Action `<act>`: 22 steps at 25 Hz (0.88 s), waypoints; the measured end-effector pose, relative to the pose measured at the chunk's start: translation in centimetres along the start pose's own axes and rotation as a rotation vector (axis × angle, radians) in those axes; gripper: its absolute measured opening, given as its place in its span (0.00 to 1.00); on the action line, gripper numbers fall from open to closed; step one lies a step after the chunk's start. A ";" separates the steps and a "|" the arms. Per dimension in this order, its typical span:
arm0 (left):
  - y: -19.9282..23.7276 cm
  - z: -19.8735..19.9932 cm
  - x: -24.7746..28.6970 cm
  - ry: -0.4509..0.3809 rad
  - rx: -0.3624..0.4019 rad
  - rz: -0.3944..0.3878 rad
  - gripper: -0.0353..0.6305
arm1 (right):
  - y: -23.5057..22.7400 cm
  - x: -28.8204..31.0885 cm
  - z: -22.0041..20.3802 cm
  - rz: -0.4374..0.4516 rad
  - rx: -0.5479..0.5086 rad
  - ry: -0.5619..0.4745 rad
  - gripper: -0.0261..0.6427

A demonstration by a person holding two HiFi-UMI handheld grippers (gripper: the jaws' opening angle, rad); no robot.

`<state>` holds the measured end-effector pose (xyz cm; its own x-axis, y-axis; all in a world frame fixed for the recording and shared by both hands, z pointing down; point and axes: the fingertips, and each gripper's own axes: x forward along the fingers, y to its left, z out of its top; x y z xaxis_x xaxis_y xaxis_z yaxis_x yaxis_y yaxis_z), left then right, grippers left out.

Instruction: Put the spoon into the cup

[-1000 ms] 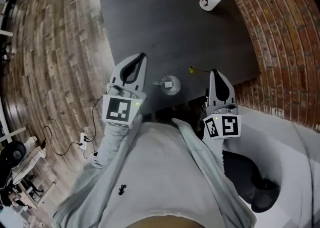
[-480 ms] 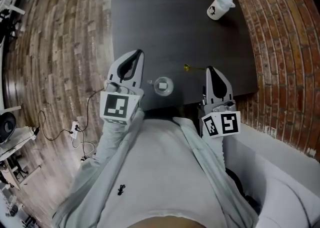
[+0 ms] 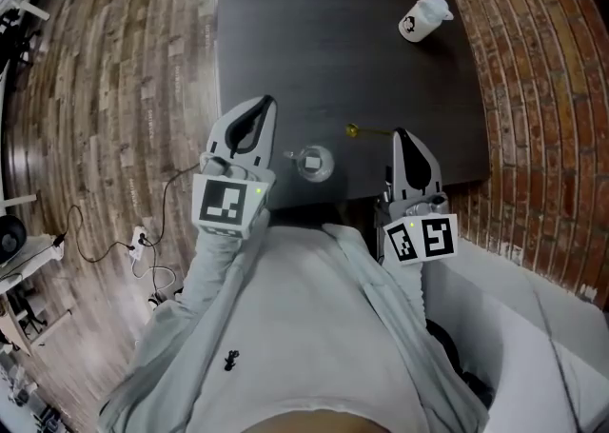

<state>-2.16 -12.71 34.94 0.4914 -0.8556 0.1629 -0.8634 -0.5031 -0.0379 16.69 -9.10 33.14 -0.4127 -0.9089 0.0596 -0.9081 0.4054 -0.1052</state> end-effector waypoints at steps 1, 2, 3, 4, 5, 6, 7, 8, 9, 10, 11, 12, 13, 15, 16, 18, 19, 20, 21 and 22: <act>0.1 -0.1 -0.1 0.003 -0.001 0.001 0.09 | 0.2 0.0 0.0 0.006 0.011 -0.001 0.07; 0.1 -0.3 -0.3 0.005 -0.002 0.003 0.09 | 0.4 0.0 0.0 0.012 0.023 -0.002 0.07; 0.1 -0.4 -0.3 0.008 -0.004 0.003 0.09 | 0.7 0.0 -0.1 0.017 0.034 -0.001 0.07; 0.1 -0.6 -0.4 0.011 -0.007 0.002 0.09 | 0.9 0.0 -0.3 0.023 0.045 0.002 0.07; 0.1 -0.8 -0.5 0.016 -0.009 0.000 0.09 | 1.1 0.0 -0.5 0.029 0.055 0.006 0.07; 0.1 -1.1 -0.5 0.021 -0.011 -0.004 0.09 | 1.4 0.0 -0.7 0.034 0.064 0.012 0.07; 0.0 -1.3 -0.5 0.027 -0.013 -0.008 0.09 | 1.7 0.0 -1.0 0.041 0.074 0.018 0.07; 0.0 -1.6 -0.6 0.033 -0.014 -0.012 0.09 | 1.9 0.0 -1.3 0.049 0.084 0.025 0.07; -0.1 -1.8 -0.6 0.038 -0.016 -0.015 0.09 | 2.2 0.1 -1.6 0.058 0.095 0.033 0.07; -0.1 -2.1 -0.6 0.043 -0.019 -0.019 0.09 | 2.5 0.1 -1.9 0.066 0.105 0.042 0.07; -0.2 -2.3 -0.7 0.048 -0.021 -0.023 0.09 | 2.7 0.1 -2.2 0.074 0.114 0.050 0.07; -0.2 -2.6 -0.7 0.053 -0.023 -0.027 0.09 | 3.0 0.1 -2.6 0.081 0.124 0.058 0.07; -0.3 -2.8 -0.7 0.057 -0.026 -0.032 0.09 | 3.3 0.1 -3.0 0.088 0.132 0.068 0.07; -0.4 -3.2 -0.7 0.064 -0.036 -0.038 0.09 | 3.9 0.2 -3.9 0.100 0.143 0.090 0.07; -0.5 -3.4 -0.7 0.068 -0.043 -0.039 0.09 | 4.2 0.2 -4.4 0.105 0.147 0.103 0.07; -0.6 -3.7 -0.8 0.069 -0.044 -0.046 0.09 | 4.7 0.2 -5.6 0.113 0.160 0.128 0.07; -0.7 -3.8 -0.8 0.068 -0.038 -0.053 0.09 | 5.0 0.2 -6.1 0.116 0.167 0.138 0.07; -0.8 -4.0 -0.9 0.067 -0.034 -0.060 0.09 | 5.2 0.2 -6.6 0.119 0.173 0.147 0.07; -0.9 -4.1 -0.9 0.068 -0.033 -0.065 0.09 | 5.4 0.2 -7.0 0.122 0.174 0.155 0.07; -1.0 -4.2 -1.0 0.070 -0.034 -0.069 0.09 | 5.6 0.2 -7.4 0.124 0.174 0.165 0.07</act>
<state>-2.27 -10.85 38.96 0.5418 -0.8078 0.2322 -0.8317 -0.5551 0.0095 11.01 -6.32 39.92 -0.5393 -0.8193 0.1947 -0.8296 0.4771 -0.2901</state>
